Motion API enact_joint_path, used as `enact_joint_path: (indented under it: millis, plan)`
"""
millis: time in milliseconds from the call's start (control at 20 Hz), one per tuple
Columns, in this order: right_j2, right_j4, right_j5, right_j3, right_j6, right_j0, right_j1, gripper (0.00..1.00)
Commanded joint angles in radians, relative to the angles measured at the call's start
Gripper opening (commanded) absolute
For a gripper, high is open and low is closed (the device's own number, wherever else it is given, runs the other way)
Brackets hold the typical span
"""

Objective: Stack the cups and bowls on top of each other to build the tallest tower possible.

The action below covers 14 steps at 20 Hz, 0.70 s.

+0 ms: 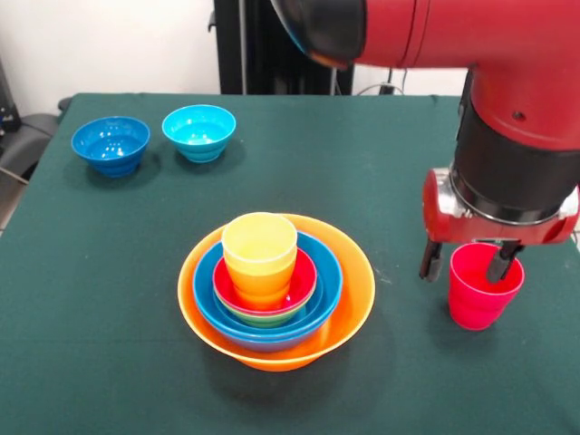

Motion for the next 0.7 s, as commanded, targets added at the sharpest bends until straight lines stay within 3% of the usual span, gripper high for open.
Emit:
enact_joint_path:
  millis: [50, 500, 550, 700]
  plan:
    - [0.057, -0.054, -0.101, -0.001, -0.087, 0.024, 0.047, 1.0]
    - [0.051, -0.051, -0.149, 0.018, -0.106, 0.024, 0.069, 1.0]
    - [0.051, -0.043, -0.152, 0.025, -0.104, 0.024, 0.069, 0.0]
    - [0.055, -0.038, -0.145, 0.026, -0.11, 0.022, 0.07, 0.0]
